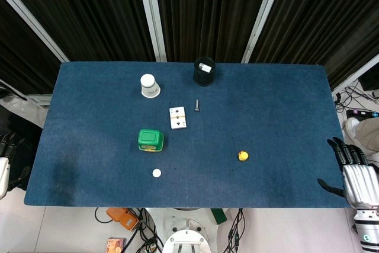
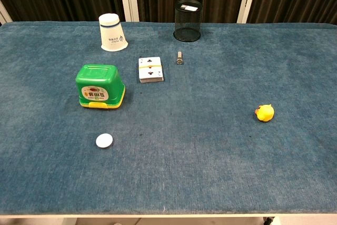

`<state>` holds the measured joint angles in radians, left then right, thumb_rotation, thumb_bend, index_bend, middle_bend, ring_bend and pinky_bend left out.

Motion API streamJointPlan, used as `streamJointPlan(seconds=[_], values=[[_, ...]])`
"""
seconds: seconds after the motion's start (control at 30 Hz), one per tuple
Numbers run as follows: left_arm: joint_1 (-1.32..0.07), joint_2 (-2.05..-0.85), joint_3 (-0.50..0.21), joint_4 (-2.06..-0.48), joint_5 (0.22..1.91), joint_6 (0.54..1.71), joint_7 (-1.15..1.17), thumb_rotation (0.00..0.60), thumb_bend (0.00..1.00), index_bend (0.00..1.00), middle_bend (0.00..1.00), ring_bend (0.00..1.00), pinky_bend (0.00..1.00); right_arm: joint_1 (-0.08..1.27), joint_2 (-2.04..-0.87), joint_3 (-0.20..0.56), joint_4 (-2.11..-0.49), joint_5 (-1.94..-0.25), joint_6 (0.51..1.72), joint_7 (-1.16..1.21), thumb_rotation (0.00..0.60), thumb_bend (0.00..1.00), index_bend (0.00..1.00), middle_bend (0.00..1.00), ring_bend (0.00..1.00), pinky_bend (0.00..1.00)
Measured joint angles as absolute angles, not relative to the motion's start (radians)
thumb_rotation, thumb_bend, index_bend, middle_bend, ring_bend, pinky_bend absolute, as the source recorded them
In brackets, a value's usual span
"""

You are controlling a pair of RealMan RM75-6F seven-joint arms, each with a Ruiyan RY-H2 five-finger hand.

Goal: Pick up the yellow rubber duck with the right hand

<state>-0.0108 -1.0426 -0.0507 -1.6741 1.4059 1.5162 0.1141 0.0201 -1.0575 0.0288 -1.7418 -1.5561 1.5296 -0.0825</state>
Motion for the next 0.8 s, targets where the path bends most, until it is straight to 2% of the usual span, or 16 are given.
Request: streamJointPlan(seconds=[0.47, 0.8], values=[[-0.010, -1.041, -0.050, -1.678, 1.404, 1.515, 0.119, 0.600, 0.30, 0.17, 0.05, 0.07, 0.17, 0.029, -1.055, 0.030, -1.741, -1.545, 1.505, -0.076, 0.600, 0.19, 0.16, 0.15, 0.20, 0.18], [-0.004, -1.037, -0.050, -1.686, 1.394, 1.519, 0.124, 0.600, 0.30, 0.17, 0.05, 0.07, 0.17, 0.079, -1.075, 0.031, -1.734, -1.531, 1.409, -0.098, 0.600, 0.19, 0.16, 0.15, 0.20, 0.18]])
